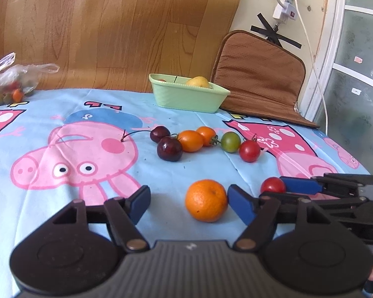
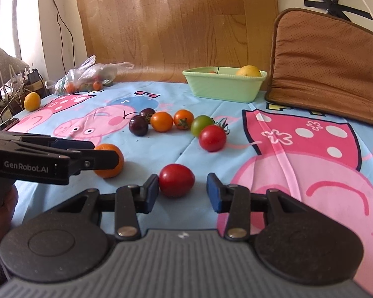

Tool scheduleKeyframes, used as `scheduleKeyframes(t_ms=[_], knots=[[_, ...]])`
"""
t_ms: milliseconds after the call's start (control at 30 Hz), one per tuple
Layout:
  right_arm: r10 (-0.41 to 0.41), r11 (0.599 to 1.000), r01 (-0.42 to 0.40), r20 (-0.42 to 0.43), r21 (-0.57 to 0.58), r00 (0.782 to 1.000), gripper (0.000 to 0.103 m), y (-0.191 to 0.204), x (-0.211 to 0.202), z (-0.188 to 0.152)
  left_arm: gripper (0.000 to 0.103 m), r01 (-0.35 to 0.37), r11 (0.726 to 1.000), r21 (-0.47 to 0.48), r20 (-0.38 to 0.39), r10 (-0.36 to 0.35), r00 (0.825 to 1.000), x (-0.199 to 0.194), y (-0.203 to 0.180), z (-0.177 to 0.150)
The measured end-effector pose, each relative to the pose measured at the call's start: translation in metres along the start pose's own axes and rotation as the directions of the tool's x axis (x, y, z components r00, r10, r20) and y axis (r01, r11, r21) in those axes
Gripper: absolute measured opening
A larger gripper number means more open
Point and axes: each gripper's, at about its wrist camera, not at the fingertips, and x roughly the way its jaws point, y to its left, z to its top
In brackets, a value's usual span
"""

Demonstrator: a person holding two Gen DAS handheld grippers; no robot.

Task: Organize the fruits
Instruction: 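Hold the tangerine in the left tool while the right tool holds the red tomato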

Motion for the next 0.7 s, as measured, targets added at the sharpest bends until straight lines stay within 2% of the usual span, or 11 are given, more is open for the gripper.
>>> scheduleKeyframes(t_ms=[267, 467, 700], knots=[[-0.008, 1.0, 0.008, -0.002, -0.012, 1.0, 0.049, 0.0018, 0.0001, 0.0001, 0.073, -0.019, 1.0, -0.012, 0.023, 0.019, 1.0, -0.0046, 0.0016, -0.0013], [-0.009, 1.0, 0.009, -0.001, -0.006, 1.0, 0.055, 0.0025, 0.0005, -0.0004, 0.067, -0.014, 1.0, 0.018, 0.037, 0.014, 0.999, -0.0068, -0.0022, -0.0023], [-0.008, 1.0, 0.008, 0.002, 0.009, 1.0, 0.056, 0.0008, -0.0001, -0.0005, 0.061, 0.0, 1.0, 0.031, 0.043, -0.001, 0.999, -0.0075, -0.0038, -0.0033]])
